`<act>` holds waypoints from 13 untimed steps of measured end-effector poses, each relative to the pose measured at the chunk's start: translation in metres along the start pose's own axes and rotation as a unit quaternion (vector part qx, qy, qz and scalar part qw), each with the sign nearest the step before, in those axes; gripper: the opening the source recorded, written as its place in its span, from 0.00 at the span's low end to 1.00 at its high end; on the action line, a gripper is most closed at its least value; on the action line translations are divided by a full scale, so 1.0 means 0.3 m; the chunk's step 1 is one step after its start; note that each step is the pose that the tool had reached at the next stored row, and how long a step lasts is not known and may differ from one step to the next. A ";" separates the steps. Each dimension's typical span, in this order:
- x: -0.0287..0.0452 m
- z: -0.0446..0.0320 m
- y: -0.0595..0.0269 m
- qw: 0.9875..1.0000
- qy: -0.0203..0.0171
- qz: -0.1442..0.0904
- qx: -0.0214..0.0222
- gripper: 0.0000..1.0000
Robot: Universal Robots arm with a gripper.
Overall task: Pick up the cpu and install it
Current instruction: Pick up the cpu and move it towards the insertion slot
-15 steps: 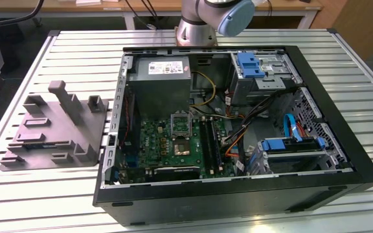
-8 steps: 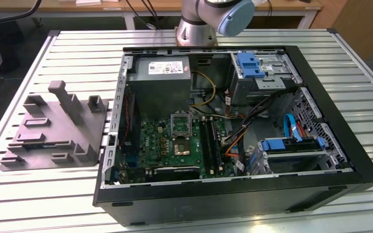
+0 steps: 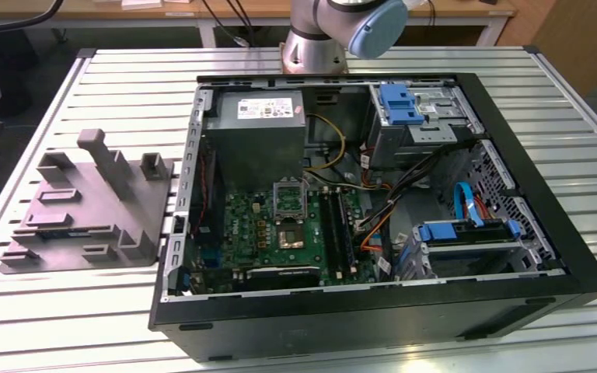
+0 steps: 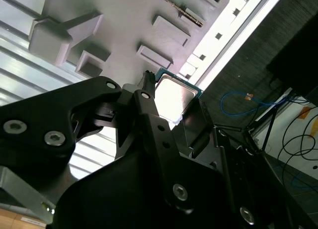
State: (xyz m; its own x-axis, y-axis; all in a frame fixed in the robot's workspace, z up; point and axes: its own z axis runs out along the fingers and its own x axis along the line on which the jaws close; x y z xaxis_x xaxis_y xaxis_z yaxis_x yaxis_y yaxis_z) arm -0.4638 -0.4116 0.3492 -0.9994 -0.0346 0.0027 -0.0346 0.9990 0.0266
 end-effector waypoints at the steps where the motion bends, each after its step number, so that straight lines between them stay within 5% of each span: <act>1: 0.000 -0.001 0.000 1.000 0.000 0.000 0.000 0.47; 13: 0.000 -0.012 0.000 1.000 0.000 0.000 0.000 0.47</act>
State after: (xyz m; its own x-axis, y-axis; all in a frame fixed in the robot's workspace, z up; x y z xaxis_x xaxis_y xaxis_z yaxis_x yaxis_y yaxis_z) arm -0.4637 -0.4116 0.3527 -0.9994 -0.0347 0.0030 -0.0346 0.9991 0.0265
